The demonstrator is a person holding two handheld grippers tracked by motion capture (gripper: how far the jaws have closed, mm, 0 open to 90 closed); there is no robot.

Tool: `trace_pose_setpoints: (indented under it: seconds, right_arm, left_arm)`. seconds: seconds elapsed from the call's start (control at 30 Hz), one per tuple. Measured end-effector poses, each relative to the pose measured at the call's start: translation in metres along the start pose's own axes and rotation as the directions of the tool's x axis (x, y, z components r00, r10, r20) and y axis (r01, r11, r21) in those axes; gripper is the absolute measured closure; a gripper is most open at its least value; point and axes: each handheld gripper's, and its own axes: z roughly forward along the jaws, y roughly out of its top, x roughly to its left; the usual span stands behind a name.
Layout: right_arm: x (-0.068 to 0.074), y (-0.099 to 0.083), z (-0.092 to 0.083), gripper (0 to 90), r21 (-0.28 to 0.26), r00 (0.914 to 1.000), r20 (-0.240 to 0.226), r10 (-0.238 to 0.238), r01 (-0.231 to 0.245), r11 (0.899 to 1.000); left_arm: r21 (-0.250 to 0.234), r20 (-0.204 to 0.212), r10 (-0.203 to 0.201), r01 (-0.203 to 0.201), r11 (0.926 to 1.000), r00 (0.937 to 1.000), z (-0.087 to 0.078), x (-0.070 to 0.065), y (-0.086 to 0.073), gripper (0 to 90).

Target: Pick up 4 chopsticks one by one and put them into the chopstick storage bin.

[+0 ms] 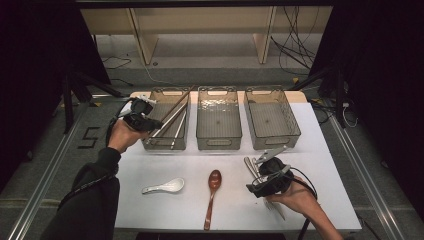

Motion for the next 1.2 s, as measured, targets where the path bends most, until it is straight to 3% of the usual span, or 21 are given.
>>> trace_pose_setpoints:
  seconds: [0.4, 0.77, 1.2]
  right_arm:
    - [0.001, -0.001, 0.000, 29.7, -0.002, 1.0000, -0.004, -0.006, 0.006, 1.000]
    - [0.000, -0.001, -0.001, 29.7, -0.003, 0.9999, -0.006, -0.010, 0.010, 1.000]
    - [0.001, 0.000, 0.000, 29.7, -0.002, 0.9997, -0.011, -0.020, 0.020, 1.000]
  left_arm:
    - [-0.010, -0.027, -0.063, 0.063, 0.9980, 0.9976, 0.015, 0.016, 0.008, 84.3]
    - [0.026, -0.053, -0.094, 0.095, 0.9951, 0.9942, 0.032, 0.027, 0.007, 84.2]
    - [0.024, -0.072, -0.142, 0.144, 0.9892, 0.9872, 0.045, 0.039, 0.001, 83.8]
